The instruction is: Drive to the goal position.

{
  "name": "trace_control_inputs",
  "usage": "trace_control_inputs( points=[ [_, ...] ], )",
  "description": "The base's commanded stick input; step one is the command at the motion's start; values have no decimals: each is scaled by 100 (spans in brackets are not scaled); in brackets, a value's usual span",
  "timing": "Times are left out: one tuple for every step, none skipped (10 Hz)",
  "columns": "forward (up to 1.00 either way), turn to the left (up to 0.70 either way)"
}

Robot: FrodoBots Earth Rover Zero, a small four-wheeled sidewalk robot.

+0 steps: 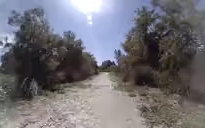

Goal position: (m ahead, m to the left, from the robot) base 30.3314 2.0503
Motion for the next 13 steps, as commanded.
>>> trace_control_inputs(
  points=[
    [85,0],
    [85,0],
    [85,0],
    [85,0],
    [85,0],
    [85,0],
    [85,0],
    [85,0],
    [85,0],
    [85,0],
    [85,0],
    [85,0],
    [85,0]
  ],
)
